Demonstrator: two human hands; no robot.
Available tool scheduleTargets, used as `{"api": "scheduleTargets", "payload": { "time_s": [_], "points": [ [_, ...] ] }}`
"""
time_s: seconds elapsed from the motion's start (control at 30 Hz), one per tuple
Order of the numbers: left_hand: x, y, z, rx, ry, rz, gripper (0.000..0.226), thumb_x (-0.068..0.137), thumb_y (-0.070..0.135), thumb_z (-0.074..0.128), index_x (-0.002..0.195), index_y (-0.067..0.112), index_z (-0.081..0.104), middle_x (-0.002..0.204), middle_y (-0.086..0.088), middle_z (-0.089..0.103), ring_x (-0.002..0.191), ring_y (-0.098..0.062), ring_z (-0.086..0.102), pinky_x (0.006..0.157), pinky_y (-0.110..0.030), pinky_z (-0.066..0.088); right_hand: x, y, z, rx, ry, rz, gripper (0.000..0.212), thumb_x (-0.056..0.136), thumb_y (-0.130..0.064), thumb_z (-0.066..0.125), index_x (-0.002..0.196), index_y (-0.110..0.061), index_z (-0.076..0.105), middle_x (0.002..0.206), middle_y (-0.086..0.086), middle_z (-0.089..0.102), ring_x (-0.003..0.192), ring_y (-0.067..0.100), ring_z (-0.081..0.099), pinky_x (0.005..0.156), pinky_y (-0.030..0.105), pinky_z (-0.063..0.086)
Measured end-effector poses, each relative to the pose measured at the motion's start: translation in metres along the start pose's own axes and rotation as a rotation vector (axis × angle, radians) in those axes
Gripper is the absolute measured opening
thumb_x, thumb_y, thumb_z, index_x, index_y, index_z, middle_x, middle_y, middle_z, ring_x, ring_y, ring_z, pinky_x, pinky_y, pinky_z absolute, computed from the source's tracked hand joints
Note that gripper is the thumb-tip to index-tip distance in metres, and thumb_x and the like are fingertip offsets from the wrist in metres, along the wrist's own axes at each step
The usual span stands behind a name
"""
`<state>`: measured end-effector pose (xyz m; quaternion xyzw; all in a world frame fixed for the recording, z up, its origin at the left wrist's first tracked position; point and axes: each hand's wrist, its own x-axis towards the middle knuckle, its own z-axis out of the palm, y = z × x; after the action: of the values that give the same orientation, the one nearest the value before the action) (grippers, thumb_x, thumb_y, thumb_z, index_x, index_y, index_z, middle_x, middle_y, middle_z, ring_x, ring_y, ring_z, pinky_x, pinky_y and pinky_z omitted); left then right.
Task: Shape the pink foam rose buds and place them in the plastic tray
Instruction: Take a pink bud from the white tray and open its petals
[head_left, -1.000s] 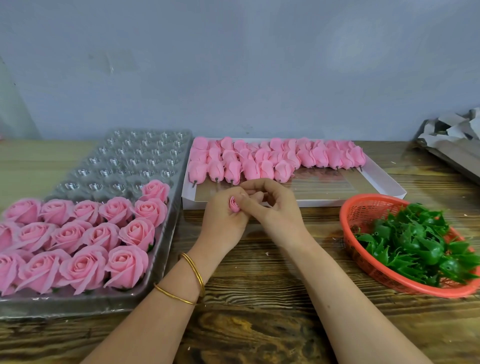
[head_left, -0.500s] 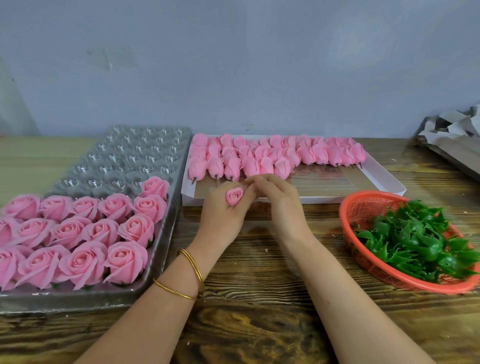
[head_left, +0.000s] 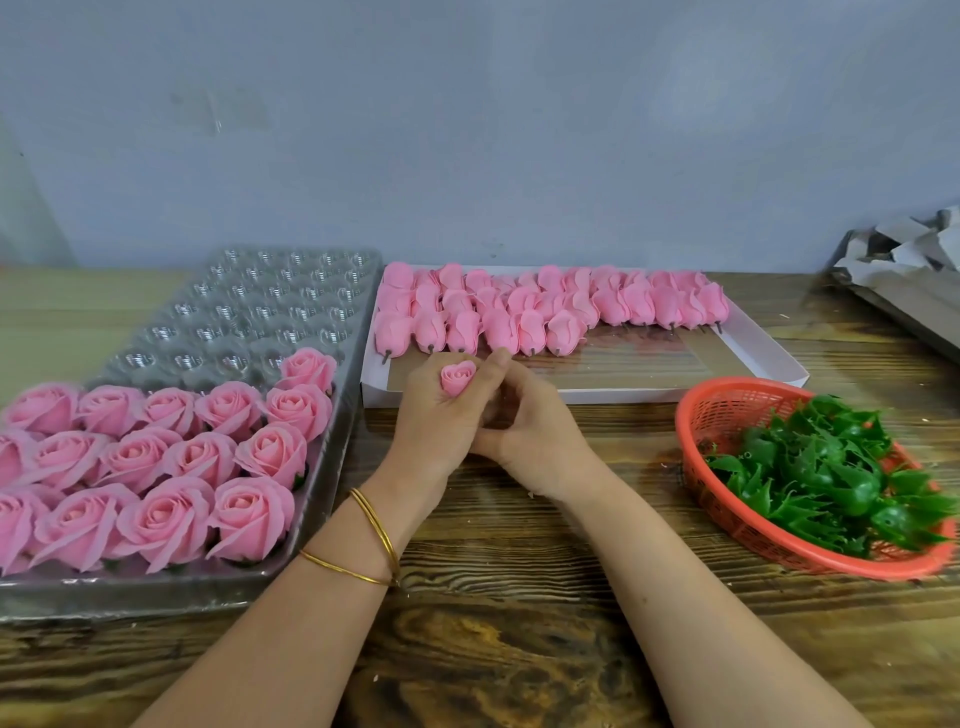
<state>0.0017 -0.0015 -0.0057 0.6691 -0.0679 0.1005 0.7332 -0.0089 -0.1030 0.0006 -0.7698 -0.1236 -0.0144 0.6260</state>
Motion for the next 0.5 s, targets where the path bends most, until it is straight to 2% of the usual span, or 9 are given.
{"api": "scheduleTargets", "payload": {
  "time_s": [0.07,0.13,0.23,0.33,0.4,0.5],
  "points": [
    [0.0,-0.001,-0.001,0.006,-0.019,0.007,0.032,0.08,0.037,0.069,0.074,0.007,0.061,0.06,0.006,0.054,0.062,-0.009,0.053,0.061,-0.025,0.044,0.0,0.001,-0.002,-0.004,-0.008,-0.023,0.042,0.074,0.015,0.072,0.113,0.002,0.061,0.101,0.029,0.068,0.094,0.038,0.066,0.087,0.042,0.053],
    [0.0,-0.002,-0.002,0.004,-0.027,0.015,0.042,0.076,0.041,0.068,0.077,0.0,0.062,0.061,0.004,0.055,0.061,-0.008,0.053,0.061,-0.023,0.044,0.0,0.001,-0.005,0.008,-0.025,-0.026,0.04,0.074,0.016,0.07,0.111,0.001,0.063,0.101,0.029,0.068,0.09,0.037,0.066,0.084,0.035,0.054],
    [0.0,-0.001,-0.003,0.01,-0.051,0.011,0.04,0.073,0.044,0.069,0.072,0.005,0.063,0.06,0.003,0.058,0.063,-0.008,0.056,0.062,-0.022,0.046,-0.002,0.0,-0.01,0.054,-0.084,-0.001,0.036,0.078,0.015,0.069,0.106,-0.007,0.064,0.095,0.017,0.068,0.089,0.022,0.064,0.087,0.028,0.053],
    [0.001,0.001,-0.004,0.019,-0.097,-0.001,0.033,0.07,0.047,0.069,0.063,0.015,0.062,0.06,0.004,0.059,0.067,-0.009,0.058,0.068,-0.027,0.046,-0.001,0.001,-0.013,0.089,-0.115,0.038,0.03,0.082,0.015,0.065,0.109,0.001,0.064,0.096,0.021,0.065,0.093,0.022,0.059,0.099,0.043,0.048],
    [0.001,0.001,-0.004,0.003,-0.123,0.01,0.031,0.072,0.044,0.069,0.056,0.019,0.06,0.058,0.005,0.057,0.067,-0.009,0.057,0.07,-0.029,0.046,0.0,0.002,-0.013,0.116,-0.126,0.054,0.026,0.083,0.016,0.062,0.108,0.006,0.063,0.092,0.018,0.057,0.092,0.024,0.053,0.102,0.048,0.044],
    [0.002,0.001,-0.005,-0.015,-0.123,0.036,0.037,0.082,0.039,0.068,0.051,0.022,0.057,0.055,0.005,0.053,0.065,-0.01,0.054,0.07,-0.028,0.045,0.001,0.002,-0.012,0.143,-0.133,0.051,0.014,0.082,0.016,0.062,0.089,0.005,0.061,0.085,0.014,0.049,0.086,0.024,0.047,0.095,0.052,0.044]
  ]
}}
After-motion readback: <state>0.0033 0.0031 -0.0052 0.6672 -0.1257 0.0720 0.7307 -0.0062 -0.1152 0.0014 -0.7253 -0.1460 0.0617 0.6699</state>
